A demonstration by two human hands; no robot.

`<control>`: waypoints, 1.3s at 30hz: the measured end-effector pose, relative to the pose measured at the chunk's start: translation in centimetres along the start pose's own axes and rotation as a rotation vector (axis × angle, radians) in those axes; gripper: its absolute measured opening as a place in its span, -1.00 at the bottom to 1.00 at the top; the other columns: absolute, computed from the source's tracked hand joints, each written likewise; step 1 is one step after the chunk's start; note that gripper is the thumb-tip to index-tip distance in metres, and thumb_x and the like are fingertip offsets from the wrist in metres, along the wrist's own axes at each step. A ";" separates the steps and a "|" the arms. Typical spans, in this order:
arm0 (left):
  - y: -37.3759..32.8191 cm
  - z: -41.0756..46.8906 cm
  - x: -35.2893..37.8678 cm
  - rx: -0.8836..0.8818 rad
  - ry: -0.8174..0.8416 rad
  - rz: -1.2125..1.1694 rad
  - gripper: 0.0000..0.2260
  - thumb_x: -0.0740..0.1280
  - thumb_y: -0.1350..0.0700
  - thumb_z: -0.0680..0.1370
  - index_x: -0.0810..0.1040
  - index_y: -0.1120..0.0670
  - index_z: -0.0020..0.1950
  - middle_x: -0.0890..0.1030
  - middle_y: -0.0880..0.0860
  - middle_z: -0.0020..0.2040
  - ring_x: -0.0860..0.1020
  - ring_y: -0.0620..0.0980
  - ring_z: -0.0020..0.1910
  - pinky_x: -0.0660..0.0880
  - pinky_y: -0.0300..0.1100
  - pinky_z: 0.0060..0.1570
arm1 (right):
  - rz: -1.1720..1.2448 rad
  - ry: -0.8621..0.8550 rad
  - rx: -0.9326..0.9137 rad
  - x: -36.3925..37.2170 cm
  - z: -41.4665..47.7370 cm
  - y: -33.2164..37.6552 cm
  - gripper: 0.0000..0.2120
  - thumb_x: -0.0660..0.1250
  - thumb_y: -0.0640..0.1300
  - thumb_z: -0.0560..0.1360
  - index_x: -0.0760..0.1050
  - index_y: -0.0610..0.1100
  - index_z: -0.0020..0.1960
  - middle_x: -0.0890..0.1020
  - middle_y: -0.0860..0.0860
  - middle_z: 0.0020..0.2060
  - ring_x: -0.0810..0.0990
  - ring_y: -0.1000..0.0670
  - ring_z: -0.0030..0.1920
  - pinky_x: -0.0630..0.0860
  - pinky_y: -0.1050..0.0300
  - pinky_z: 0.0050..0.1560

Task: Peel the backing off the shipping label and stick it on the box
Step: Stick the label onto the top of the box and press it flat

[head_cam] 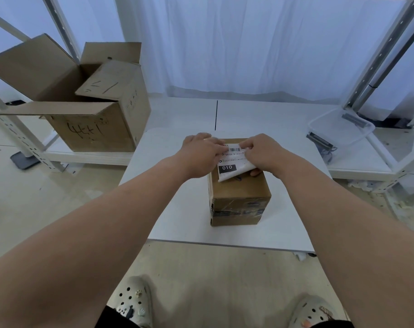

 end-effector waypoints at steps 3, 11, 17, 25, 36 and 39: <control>0.0 0.0 0.5 0.027 0.051 -0.033 -0.62 -0.07 -0.02 0.66 0.21 -0.19 0.48 0.20 -0.20 0.51 0.00 -0.03 0.54 -0.21 0.06 0.47 | 0.059 0.013 0.013 0.0 -0.1 -0.1 -0.63 0.12 -0.29 0.59 0.37 -0.18 0.38 0.42 -0.16 0.22 0.53 -0.07 -0.20 0.60 0.11 -0.30; 1.6 -0.8 0.0 0.019 -0.032 -0.090 -0.63 0.00 0.00 0.64 0.34 -0.15 0.43 0.29 -0.19 0.48 0.06 -0.11 0.53 -0.23 0.03 0.47 | 0.259 0.078 0.062 -0.7 -0.4 -0.7 -0.66 0.17 -0.34 0.56 0.41 -0.21 0.32 0.42 -0.07 0.10 0.52 0.00 -0.17 0.64 0.14 -0.30; 0.6 0.4 0.8 0.074 0.025 -0.025 -0.61 -0.07 -0.08 0.65 0.18 -0.20 0.49 0.18 -0.20 0.52 -0.02 -0.02 0.54 -0.18 0.06 0.44 | 0.272 0.109 0.054 -0.7 -0.4 -0.9 -0.63 0.23 -0.34 0.54 0.40 -0.20 0.33 0.40 -0.08 0.12 0.52 -0.02 -0.14 0.64 0.13 -0.22; 1.3 0.9 1.6 0.016 0.121 -0.143 -0.60 -0.11 -0.16 0.64 0.06 -0.29 0.49 0.02 -0.25 0.54 -0.14 -0.01 0.55 -0.28 0.11 0.46 | 0.174 0.099 0.048 -1.0 -0.1 -1.3 -0.60 0.20 -0.32 0.55 0.39 -0.12 0.36 0.43 -0.10 0.18 0.50 -0.03 -0.14 0.54 0.21 -0.41; 2.4 0.0 1.9 -0.021 0.031 -0.043 -0.55 -0.12 -0.10 0.65 0.03 -0.09 0.55 0.02 -0.16 0.56 -0.15 -0.01 0.55 -0.25 0.08 0.46 | 0.147 0.056 0.010 -1.1 0.0 -1.4 -0.70 0.16 -0.23 0.59 0.45 -0.11 0.29 0.49 -0.02 -0.07 0.41 0.03 -0.26 0.43 0.22 -0.42; 3.5 -0.9 1.3 0.040 -0.075 -0.035 -0.59 0.01 -0.04 0.65 0.19 -0.09 0.51 0.14 -0.14 0.54 -0.03 -0.02 0.55 -0.14 0.02 0.47 | 0.136 0.041 -0.042 -1.2 0.1 -1.8 -0.69 0.14 -0.27 0.58 0.50 -0.12 0.26 0.49 0.02 -0.15 0.37 0.03 -0.30 0.36 0.21 -0.40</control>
Point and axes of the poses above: each hand's wrist, its own z-axis towards the middle knuckle, its own x-axis out of the palm, y = z × x, the point moved 3 cm from there along z, towards the middle knuckle
